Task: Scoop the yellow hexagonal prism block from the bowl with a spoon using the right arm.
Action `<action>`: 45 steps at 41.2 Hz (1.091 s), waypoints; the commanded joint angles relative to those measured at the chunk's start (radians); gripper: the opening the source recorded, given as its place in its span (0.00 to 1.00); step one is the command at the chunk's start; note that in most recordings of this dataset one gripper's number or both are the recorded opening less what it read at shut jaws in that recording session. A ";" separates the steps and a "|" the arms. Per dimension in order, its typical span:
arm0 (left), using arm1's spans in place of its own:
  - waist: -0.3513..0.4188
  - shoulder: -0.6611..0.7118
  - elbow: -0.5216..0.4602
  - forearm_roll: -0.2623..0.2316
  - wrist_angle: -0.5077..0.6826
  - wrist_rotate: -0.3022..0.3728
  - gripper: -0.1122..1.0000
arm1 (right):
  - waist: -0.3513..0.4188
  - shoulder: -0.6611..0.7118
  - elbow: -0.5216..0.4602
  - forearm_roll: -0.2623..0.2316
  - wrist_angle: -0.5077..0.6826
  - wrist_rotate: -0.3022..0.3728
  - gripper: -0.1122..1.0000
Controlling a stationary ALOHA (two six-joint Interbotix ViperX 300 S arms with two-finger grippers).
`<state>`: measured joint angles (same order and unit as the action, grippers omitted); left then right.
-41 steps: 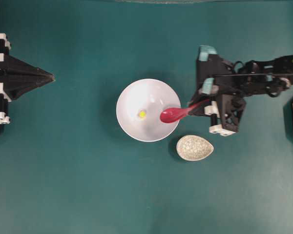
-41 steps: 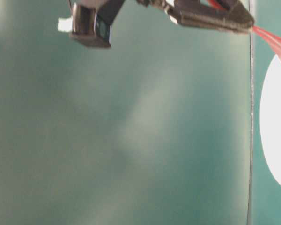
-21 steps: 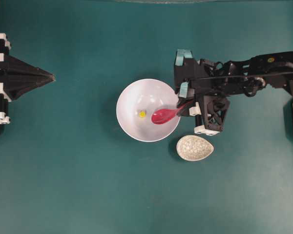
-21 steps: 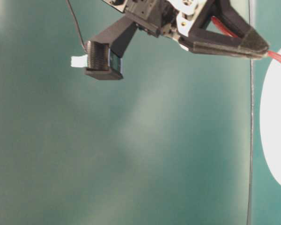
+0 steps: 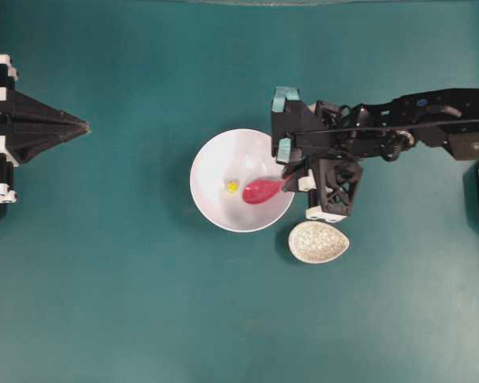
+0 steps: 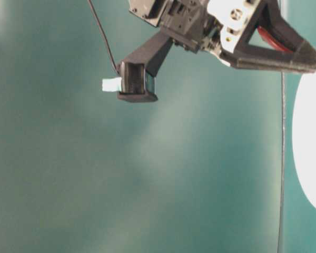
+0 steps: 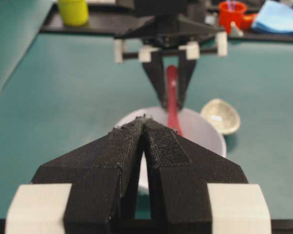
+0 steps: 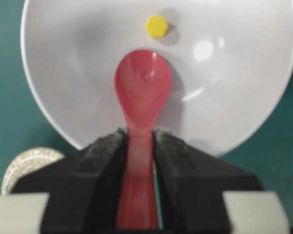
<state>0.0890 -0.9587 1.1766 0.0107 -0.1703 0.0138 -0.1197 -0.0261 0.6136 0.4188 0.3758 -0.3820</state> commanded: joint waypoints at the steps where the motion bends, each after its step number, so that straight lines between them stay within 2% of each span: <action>1: 0.003 0.008 -0.020 0.003 -0.005 0.002 0.13 | -0.003 -0.002 -0.037 0.000 -0.015 -0.002 0.33; 17: 0.003 0.008 -0.020 0.003 -0.005 0.002 0.13 | -0.002 0.043 -0.084 -0.002 -0.048 -0.005 0.33; 33: 0.003 0.008 -0.018 0.003 -0.005 0.002 0.13 | -0.003 0.043 -0.087 -0.002 -0.117 0.005 0.33; 45: 0.003 0.005 -0.020 0.003 -0.005 0.000 0.13 | -0.003 0.043 -0.091 0.000 -0.121 0.005 0.33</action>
<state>0.0890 -0.9587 1.1766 0.0107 -0.1703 0.0123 -0.1197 0.0337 0.5522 0.4188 0.2638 -0.3789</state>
